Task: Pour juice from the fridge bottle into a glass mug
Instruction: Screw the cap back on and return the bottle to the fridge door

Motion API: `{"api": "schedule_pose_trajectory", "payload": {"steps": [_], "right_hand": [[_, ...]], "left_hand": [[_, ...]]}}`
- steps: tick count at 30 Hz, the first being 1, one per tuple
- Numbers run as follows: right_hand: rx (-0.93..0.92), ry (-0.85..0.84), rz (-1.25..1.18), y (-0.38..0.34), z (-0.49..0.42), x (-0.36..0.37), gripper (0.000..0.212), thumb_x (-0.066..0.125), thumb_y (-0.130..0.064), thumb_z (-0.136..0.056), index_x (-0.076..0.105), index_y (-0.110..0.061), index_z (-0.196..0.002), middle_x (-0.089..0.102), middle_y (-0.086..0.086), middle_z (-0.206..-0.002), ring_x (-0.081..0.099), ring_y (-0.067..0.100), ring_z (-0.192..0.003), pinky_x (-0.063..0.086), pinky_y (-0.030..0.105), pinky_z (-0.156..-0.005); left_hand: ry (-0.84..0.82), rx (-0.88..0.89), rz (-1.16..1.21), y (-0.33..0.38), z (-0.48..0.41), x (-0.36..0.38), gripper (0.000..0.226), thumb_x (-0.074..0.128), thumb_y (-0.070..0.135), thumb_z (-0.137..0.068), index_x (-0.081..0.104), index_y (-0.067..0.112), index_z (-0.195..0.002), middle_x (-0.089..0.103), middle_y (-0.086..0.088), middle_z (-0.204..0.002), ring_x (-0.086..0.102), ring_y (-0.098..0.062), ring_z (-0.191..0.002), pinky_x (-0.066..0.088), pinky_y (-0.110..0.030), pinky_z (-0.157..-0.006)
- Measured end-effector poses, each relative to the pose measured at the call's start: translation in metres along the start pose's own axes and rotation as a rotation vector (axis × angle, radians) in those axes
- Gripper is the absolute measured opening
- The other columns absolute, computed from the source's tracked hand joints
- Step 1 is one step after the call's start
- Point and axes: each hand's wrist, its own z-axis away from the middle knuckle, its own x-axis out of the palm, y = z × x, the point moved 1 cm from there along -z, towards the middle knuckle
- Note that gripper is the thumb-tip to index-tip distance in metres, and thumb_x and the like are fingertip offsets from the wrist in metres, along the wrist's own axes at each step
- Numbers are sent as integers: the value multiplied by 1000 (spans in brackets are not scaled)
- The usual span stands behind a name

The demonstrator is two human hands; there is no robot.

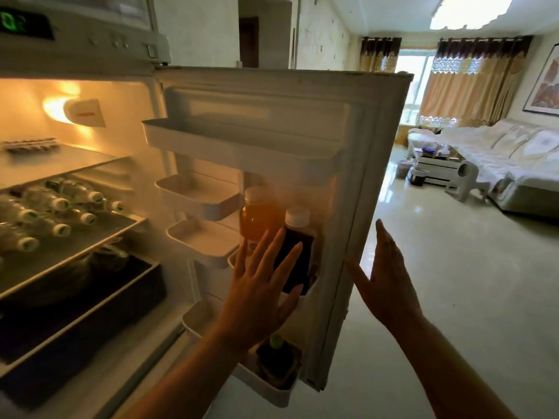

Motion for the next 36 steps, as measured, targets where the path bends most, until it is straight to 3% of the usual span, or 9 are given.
{"api": "schedule_pose_trajectory", "payload": {"steps": [3,7,10,14,19,22,26,32,36], "right_hand": [[-83,-180,-278,11,-15,7,94,55,-45,-82,-14,-36,-144,23,-12,-151,34,0,-131,40,21,-99],[-143,-230,-288,27,-18,17,109,66,-35,-81,-22,-29,-144,18,10,-153,36,23,-132,43,42,-101],[-245,-221,-299,25,-6,14,107,59,-49,-80,-19,-14,-145,25,23,-147,34,20,-123,36,33,-95],[-388,-205,-415,8,17,3,93,53,-52,-83,-15,-35,-144,37,10,-136,43,16,-116,36,17,-93],[-506,-256,-419,-18,43,21,82,43,-56,-85,1,-24,-147,42,14,-139,46,26,-124,49,43,-95],[-597,-361,-390,-44,60,41,91,43,-61,-82,-7,-24,-148,20,6,-156,23,17,-141,37,43,-108],[-742,-388,-421,-95,81,61,92,48,-56,-83,-4,-18,-149,-2,2,-158,-3,8,-144,14,34,-115],[-822,-428,-395,-175,106,108,97,55,-56,-82,-5,-19,-149,-3,7,-158,-5,21,-145,13,47,-116],[-852,-397,-362,-226,116,145,98,53,-60,-81,-8,-23,-148,-6,6,-158,-7,23,-145,5,52,-116]], "left_hand": [[17,-91,-61,20,-5,-8,63,30,54,-94,18,24,-148,11,-10,-156,9,-30,-144,17,-61,-111],[92,-160,-164,50,-16,-24,61,28,55,-95,21,24,-147,11,-10,-156,7,-27,-144,13,-56,-113],[185,-182,-217,71,-22,-43,60,29,54,-95,20,23,-146,10,-10,-156,7,-28,-144,13,-56,-113],[328,-155,-287,98,-23,-71,64,39,52,-94,19,19,-145,14,-13,-154,10,-32,-144,12,-57,-113],[384,-197,-411,108,-17,-100,74,48,56,-89,16,18,-145,13,-12,-154,11,-34,-143,12,-61,-111],[402,-246,-507,102,-6,-121,77,51,57,-87,17,18,-144,9,-7,-153,12,-36,-142,12,-64,-109],[364,-349,-607,75,17,-149,78,45,59,-89,11,17,-145,11,-15,-154,12,-35,-143,13,-64,-109],[287,-489,-613,11,69,-186,81,60,41,-89,15,6,-146,5,-22,-155,2,-32,-144,16,-57,-112],[309,-440,-498,-46,103,-213,74,63,22,-90,17,0,-144,-3,-19,-155,4,-32,-144,41,-48,-102]]}}
